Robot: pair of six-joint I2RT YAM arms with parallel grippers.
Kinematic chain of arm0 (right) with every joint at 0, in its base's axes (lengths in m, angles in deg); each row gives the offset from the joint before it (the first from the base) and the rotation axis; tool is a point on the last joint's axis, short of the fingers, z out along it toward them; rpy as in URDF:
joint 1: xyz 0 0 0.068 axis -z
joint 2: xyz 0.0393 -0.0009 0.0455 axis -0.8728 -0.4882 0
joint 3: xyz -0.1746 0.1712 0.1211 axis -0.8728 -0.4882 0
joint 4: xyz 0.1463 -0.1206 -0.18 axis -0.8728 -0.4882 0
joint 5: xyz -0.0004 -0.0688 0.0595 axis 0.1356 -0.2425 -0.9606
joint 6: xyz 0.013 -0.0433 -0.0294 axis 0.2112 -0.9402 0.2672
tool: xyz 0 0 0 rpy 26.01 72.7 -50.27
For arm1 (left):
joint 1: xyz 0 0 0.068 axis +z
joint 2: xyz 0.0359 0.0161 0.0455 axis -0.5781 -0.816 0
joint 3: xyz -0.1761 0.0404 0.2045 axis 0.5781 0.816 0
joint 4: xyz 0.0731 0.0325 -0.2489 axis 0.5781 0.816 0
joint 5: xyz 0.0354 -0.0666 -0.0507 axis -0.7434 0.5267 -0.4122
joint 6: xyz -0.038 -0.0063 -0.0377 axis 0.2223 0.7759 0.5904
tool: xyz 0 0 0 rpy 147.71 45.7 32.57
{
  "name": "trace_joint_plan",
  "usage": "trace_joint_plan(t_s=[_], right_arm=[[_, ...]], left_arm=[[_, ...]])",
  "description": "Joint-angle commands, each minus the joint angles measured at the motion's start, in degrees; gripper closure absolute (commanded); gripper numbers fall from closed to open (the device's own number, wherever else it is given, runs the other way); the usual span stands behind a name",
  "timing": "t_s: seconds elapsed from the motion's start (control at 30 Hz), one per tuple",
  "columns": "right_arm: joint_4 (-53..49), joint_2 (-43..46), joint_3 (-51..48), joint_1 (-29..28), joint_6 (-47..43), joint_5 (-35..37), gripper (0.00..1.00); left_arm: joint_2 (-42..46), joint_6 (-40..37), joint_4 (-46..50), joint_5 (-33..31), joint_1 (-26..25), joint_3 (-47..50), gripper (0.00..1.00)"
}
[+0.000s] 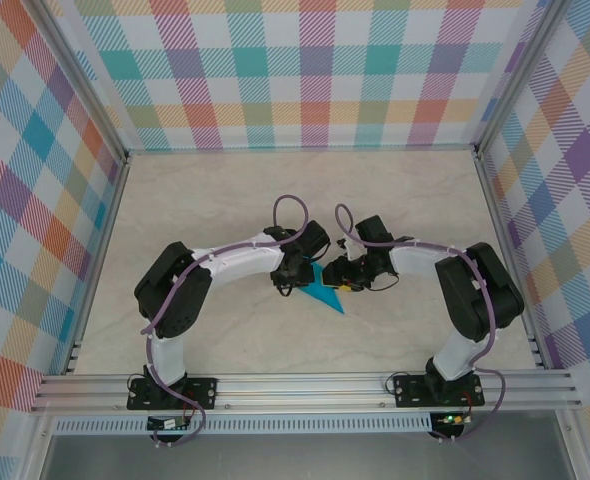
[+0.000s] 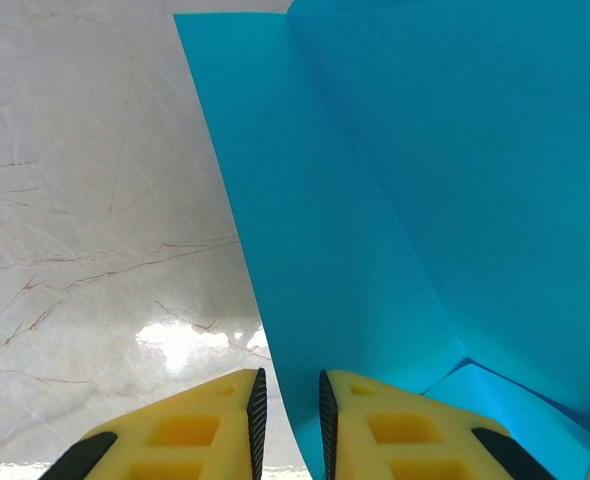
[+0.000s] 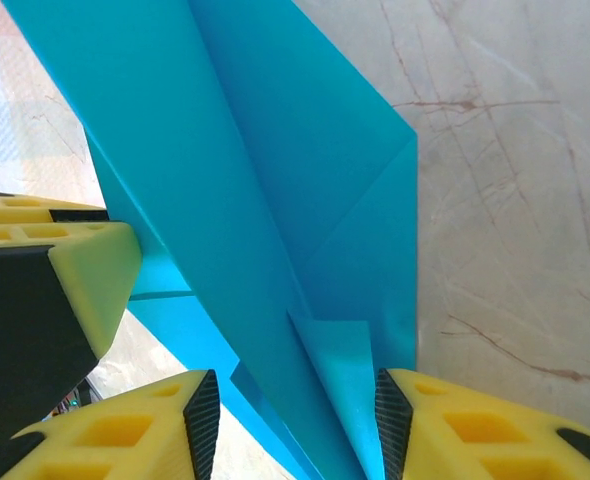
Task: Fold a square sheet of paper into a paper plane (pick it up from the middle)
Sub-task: Turn over the paper at the center of the table.
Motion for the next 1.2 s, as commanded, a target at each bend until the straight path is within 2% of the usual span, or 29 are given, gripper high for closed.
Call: trace_joint_plan(t_s=[0.0, 0.27, 0.5, 0.67, 0.87, 1.17], right_arm=[[-1.41, -0.26, 1.43, -0.77, -2.72, -0.57, 0.53], [-2.86, 4.48, 1.7, -0.77, -2.72, 9.83, 0.49], [-1.57, 1.23, 2.97, -0.77, -3.09, 5.87, 0.46], [-0.16, -1.16, 3.28, -1.28, -3.71, 1.74, 0.46], [-0.18, -0.92, 2.67, -2.16, -5.0, 0.33, 0.49], [-1.5, -2.04, 2.73, -4.42, -5.96, 5.45, 0.57]], left_arm=[[1.29, 0.13, -0.36, -0.1, -0.28, 0.9, 0.77], [1.29, -0.1, -0.86, 0.34, -0.28, 1.32, 0.78], [0.69, -0.02, -1.15, 0.67, -0.34, 1.3, 0.78], [0.58, -0.07, -1.24, 0.82, -0.35, 1.09, 0.78], [0.45, -0.04, -1.31, 0.88, -0.28, 1.16, 0.78], [0.65, -0.05, -1.77, 1.32, -0.32, 1.23, 0.78]])
